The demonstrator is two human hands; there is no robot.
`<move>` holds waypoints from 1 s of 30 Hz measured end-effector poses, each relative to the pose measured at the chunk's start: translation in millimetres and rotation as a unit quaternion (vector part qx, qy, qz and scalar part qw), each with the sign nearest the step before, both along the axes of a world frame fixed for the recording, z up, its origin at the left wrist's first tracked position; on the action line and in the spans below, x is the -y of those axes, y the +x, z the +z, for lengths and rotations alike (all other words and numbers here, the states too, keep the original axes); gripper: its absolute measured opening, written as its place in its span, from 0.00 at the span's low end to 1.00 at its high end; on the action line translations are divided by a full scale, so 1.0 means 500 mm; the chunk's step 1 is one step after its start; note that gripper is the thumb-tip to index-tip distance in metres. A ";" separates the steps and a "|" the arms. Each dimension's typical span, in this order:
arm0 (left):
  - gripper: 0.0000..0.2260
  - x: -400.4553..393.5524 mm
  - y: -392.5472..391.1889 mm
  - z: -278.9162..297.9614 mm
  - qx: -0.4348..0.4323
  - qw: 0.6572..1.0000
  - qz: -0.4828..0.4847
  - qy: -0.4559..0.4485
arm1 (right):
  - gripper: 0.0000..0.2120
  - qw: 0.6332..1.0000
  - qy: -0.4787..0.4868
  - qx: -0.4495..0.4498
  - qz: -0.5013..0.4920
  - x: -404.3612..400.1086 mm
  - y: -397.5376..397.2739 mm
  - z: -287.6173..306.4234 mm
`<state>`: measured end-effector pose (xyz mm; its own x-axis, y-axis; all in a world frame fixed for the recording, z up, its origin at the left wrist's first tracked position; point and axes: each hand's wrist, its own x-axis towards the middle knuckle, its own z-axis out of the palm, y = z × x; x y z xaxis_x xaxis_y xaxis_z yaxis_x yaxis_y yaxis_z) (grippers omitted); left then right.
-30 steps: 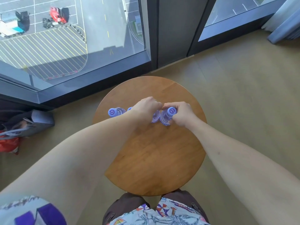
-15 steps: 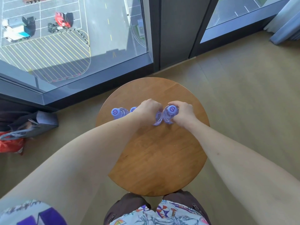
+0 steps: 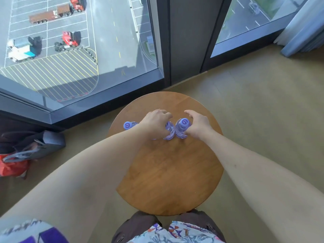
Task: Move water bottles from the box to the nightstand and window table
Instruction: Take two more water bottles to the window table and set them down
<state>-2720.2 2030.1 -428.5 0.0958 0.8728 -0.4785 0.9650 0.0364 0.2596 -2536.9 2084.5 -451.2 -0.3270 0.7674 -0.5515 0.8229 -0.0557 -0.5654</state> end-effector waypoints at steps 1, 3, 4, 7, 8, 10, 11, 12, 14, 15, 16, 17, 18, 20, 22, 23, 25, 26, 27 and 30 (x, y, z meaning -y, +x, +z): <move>0.25 -0.004 -0.007 0.014 -0.004 1.000 0.003 0.004 | 0.39 1.000 0.009 0.003 0.002 0.000 0.001 0.016; 0.26 -0.013 -0.020 0.047 -0.010 1.000 0.012 0.020 | 0.40 1.000 0.028 0.006 -0.001 0.000 0.001 0.050; 0.27 -0.017 -0.025 0.064 -0.012 0.999 0.018 0.031 | 0.40 0.999 0.038 0.007 -0.008 0.002 0.000 0.068; 0.28 -0.028 -0.030 0.119 -0.014 0.998 0.018 0.064 | 0.42 0.997 0.070 0.003 -0.038 0.019 0.001 0.124; 0.27 -0.030 -0.027 0.136 -0.012 0.997 0.010 0.080 | 0.42 0.995 0.083 0.006 -0.049 0.028 0.003 0.143; 0.26 -0.031 -0.013 0.169 -0.002 0.994 -0.020 0.111 | 0.42 0.990 0.114 0.017 -0.078 0.053 0.015 0.177; 0.25 -0.030 -0.002 0.184 0.005 0.991 -0.039 0.125 | 0.42 0.987 0.127 0.025 -0.098 0.068 0.024 0.191; 0.25 -0.029 0.011 0.200 0.011 0.989 -0.062 0.137 | 0.42 0.983 0.138 0.035 -0.120 0.086 0.034 0.205; 0.25 -0.022 0.045 0.229 0.024 0.982 -0.110 0.152 | 0.42 0.974 0.157 0.059 -0.152 0.130 0.058 0.233; 0.26 -0.017 0.065 0.245 0.030 0.978 -0.133 0.158 | 0.42 0.969 0.164 0.070 -0.170 0.154 0.073 0.247; 0.27 -0.011 0.090 0.262 0.035 0.974 -0.155 0.164 | 0.42 0.964 0.169 0.080 -0.191 0.181 0.091 0.261; 0.27 -0.004 0.116 0.278 0.038 0.968 -0.179 0.169 | 0.43 0.957 0.175 0.089 -0.214 0.210 0.111 0.275; 0.28 0.006 0.144 0.292 0.044 0.962 -0.204 0.176 | 0.43 0.949 0.180 0.100 -0.237 0.240 0.131 0.289; 0.29 0.034 0.214 0.317 0.058 0.945 -0.261 0.188 | 0.43 0.932 0.184 0.119 -0.287 0.308 0.183 0.317; 0.29 0.068 0.287 0.337 0.074 0.928 -0.310 0.195 | 0.43 0.914 0.187 0.139 -0.332 0.376 0.235 0.343; 0.29 0.091 0.327 0.346 0.078 0.918 -0.335 0.198 | 0.43 0.903 0.186 0.146 -0.358 0.416 0.263 0.356; 0.29 0.148 0.413 0.363 0.085 0.897 -0.387 0.197 | 0.43 0.879 0.186 0.159 -0.410 0.504 0.318 0.377; 0.29 0.181 0.457 0.370 0.090 0.885 -0.412 0.197 | 0.43 0.865 0.185 0.165 -0.436 0.553 0.346 0.385; 0.29 0.219 0.502 0.377 0.096 0.873 -0.436 0.197 | 0.42 0.851 0.183 0.169 -0.462 0.605 0.374 0.390; 0.29 0.357 0.630 0.391 0.121 0.831 -0.507 0.195 | 0.41 0.808 0.172 0.174 -0.537 0.778 0.450 0.400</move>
